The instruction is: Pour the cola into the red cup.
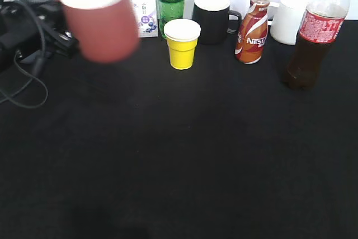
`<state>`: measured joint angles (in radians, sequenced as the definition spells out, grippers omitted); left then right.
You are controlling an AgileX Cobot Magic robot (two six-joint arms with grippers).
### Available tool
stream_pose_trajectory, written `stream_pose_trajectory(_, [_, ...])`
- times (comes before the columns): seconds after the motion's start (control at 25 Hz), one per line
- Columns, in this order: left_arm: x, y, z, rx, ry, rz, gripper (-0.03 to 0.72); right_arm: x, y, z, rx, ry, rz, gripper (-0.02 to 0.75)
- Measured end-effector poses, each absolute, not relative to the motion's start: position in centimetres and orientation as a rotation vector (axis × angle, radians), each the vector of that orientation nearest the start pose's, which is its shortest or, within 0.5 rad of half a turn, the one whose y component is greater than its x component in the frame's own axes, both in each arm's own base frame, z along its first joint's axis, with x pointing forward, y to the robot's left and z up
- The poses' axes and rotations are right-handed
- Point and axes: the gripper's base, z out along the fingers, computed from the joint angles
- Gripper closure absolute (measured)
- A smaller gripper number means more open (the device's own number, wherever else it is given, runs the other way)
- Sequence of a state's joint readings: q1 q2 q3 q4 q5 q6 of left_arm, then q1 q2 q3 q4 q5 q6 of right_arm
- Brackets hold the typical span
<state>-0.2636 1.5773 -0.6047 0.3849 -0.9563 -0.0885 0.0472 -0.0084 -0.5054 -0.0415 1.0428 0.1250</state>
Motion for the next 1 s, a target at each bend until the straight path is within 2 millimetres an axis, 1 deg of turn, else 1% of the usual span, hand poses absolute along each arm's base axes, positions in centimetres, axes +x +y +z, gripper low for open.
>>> stream_pose_trajectory(0.08, [27.4,-11.8,23.8,0.618,1.43,-0.354,0.648,-0.6,-0.4,28.0,0.08,2.011,0.06,0.164])
stream_pose_trajectory(0.16, [26.9,-12.4,24.0,0.629,1.432,-0.392,0.648,-0.6,-0.4,28.0,0.08,2.011,0.06,0.164])
stream_pose_trajectory(0.32, [26.7,-12.6,24.2,0.622,1.433,-0.419,0.648,-0.5,-0.3,28.0,0.076,2.017,0.058,0.164])
stream_pose_trajectory(0.36, [26.7,-12.6,24.2,0.622,1.431,-0.419,0.648,0.1,-0.4,28.4,0.07,2.03,0.043,0.164])
stream_pose_trajectory(0.4, [26.7,-12.6,24.2,0.622,1.431,-0.419,0.648,1.3,-0.5,29.7,0.054,1.952,0.016,0.164])
stream_pose_trajectory(0.44, [26.7,-12.6,24.2,0.623,1.43,-0.419,0.648,2.9,-0.4,31.4,0.032,1.804,0.006,0.164])
stream_pose_trajectory(0.48, [26.7,-12.6,24.2,0.623,1.431,-0.419,0.648,4.9,-0.2,33.2,0.004,1.648,0.003,0.164])
stream_pose_trajectory(0.52, [26.7,-12.6,24.2,0.621,1.431,-0.419,0.648,7.0,0.0,34.4,-0.027,1.551,-0.008,0.164])
stream_pose_trajectory(0.56, [26.7,-12.6,24.2,0.621,1.431,-0.419,0.648,9.6,0.3,34.9,-0.053,1.517,-0.008,0.164])
stream_pose_trajectory(0.6, [26.7,-12.6,24.2,0.621,1.431,-0.419,0.648,12.0,0.6,34.8,-0.07,1.506,0.001,0.164])
stream_pose_trajectory(0.64, [26.7,-12.6,24.2,0.621,1.431,-0.419,0.648,14.3,0.8,34.1,-0.087,1.529,0.005,0.164])
stream_pose_trajectory(0.68, [26.7,-12.6,24.2,0.621,1.431,-0.419,0.648,16.5,1.0,33.1,-0.098,1.543,0.019,0.164])
stream_pose_trajectory(0.72, [26.7,-12.6,24.2,0.621,1.431,-0.42,0.648,18.4,1.3,31.1,-0.117,1.577,0.029,0.164])
stream_pose_trajectory(0.8, [26.7,-12.6,24.2,0.62,1.431,-0.42,0.648,20.6,1.8,27.2,-0.17,1.635,0.051,0.164])
stream_pose_trajectory(0.84, [26.7,-12.6,24.2,0.62,1.432,-0.419,0.648,21.5,1.9,25.1,-0.18,1.696,0.066,0.164])
stream_pose_trajectory(0.88, [26.7,-12.6,24.2,0.62,1.431,-0.42,0.648,22.2,2.0,23.5,-0.175,1.745,0.085,0.164])
stream_pose_trajectory(0.92, [26.7,-12.6,24.2,0.62,1.432,-0.419,0.648,22.9,2.1,22.3,-0.164,1.785,0.104,0.164])
stream_pose_trajectory(1.0, [26.7,-12.6,24.2,0.62,1.432,-0.42,0.648,24.1,2.3,20.6,-0.142,1.797,0.149,0.164])
